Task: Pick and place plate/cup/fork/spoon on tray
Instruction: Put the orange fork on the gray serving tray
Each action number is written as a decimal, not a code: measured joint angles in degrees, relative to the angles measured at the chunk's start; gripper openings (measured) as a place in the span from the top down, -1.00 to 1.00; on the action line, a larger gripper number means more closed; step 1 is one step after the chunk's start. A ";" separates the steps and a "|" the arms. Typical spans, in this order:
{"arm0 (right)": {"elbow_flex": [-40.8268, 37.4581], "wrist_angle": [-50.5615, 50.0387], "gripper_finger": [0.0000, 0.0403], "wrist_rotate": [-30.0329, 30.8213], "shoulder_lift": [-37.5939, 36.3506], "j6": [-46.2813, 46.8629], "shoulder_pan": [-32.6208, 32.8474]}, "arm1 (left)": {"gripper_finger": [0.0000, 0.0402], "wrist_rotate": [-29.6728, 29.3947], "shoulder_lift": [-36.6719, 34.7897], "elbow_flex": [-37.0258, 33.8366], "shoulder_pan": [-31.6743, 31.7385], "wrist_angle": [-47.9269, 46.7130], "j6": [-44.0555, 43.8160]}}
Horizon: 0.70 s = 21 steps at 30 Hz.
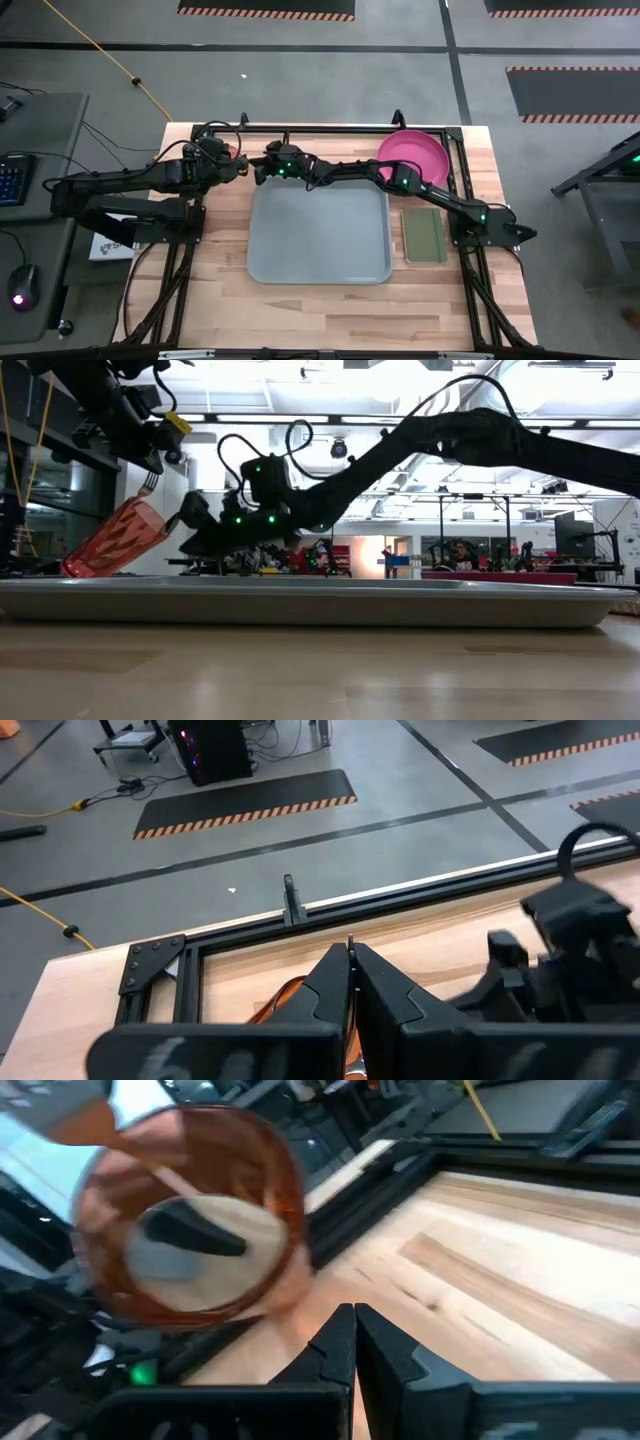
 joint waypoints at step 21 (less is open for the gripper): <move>10.43 -9.18 1.00 -3.62 4.31 -1.26 -0.09 | 1.00 -0.58 0.00 0.02 0.00 0.40 0.37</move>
